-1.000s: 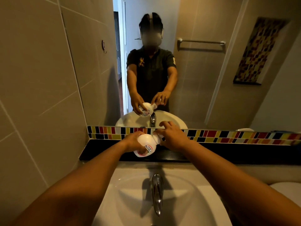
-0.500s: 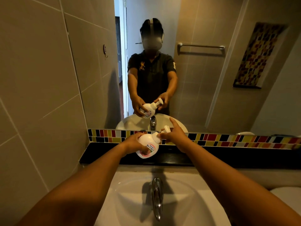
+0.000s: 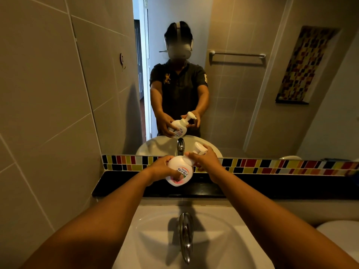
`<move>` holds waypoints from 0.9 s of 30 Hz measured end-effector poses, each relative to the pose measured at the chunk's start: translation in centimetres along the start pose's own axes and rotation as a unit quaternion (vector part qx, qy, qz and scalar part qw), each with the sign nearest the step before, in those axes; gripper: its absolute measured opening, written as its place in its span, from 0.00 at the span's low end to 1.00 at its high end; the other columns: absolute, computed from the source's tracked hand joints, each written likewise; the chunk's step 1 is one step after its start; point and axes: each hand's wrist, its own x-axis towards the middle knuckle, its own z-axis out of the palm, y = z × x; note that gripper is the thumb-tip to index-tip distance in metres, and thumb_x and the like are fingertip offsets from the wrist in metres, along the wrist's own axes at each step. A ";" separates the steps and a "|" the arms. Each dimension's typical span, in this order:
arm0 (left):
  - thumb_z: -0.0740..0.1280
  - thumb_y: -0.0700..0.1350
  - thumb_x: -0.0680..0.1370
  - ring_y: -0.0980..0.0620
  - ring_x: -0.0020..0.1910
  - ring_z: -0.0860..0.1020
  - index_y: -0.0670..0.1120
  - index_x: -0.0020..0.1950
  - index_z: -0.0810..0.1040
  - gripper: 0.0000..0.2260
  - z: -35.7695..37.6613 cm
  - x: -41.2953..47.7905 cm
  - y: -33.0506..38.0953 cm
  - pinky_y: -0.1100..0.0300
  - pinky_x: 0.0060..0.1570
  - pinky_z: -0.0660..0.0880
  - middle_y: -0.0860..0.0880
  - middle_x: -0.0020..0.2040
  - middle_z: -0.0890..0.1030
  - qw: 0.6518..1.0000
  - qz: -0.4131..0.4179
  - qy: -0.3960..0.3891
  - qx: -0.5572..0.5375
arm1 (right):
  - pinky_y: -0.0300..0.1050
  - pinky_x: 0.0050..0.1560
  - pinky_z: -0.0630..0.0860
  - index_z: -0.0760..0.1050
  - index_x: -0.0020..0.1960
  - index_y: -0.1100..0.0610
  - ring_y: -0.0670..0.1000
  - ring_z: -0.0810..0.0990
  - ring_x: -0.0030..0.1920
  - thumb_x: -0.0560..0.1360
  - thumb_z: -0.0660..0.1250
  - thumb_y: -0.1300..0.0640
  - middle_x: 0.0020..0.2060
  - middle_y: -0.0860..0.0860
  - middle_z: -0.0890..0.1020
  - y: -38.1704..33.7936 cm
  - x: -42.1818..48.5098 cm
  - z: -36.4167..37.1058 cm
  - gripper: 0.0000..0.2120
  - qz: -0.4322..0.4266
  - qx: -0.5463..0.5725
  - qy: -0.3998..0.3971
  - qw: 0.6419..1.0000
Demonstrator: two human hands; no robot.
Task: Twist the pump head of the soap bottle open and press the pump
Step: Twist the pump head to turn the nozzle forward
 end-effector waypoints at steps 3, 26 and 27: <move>0.77 0.43 0.67 0.47 0.56 0.79 0.49 0.64 0.72 0.28 -0.2 0.2 0.3 0.51 0.54 0.80 0.46 0.59 0.80 1.000 0.001 -0.005 -0.016 | 0.41 0.41 0.74 0.73 0.65 0.58 0.51 0.80 0.47 0.74 0.70 0.47 0.53 0.55 0.81 -0.1 -0.6 -0.5 0.24 0.018 0.003 -0.078 0.997; 0.77 0.42 0.68 0.46 0.57 0.79 0.49 0.64 0.73 0.26 -0.3 0.9 1.0 0.51 0.55 0.80 0.46 0.59 0.80 1.000 0.011 -0.010 0.000 | 0.43 0.42 0.77 0.74 0.63 0.57 0.54 0.82 0.48 0.72 0.72 0.46 0.53 0.57 0.83 0.4 0.4 -1.9 0.24 0.033 0.005 -0.132 0.991; 0.77 0.42 0.68 0.46 0.57 0.79 0.49 0.63 0.73 0.26 -0.3 1.0 1.1 0.51 0.55 0.80 0.46 0.59 0.80 1.000 0.012 -0.010 0.000 | 0.44 0.43 0.77 0.73 0.64 0.56 0.55 0.82 0.49 0.72 0.72 0.45 0.54 0.58 0.83 0.4 0.3 -2.0 0.26 0.027 0.002 -0.136 0.990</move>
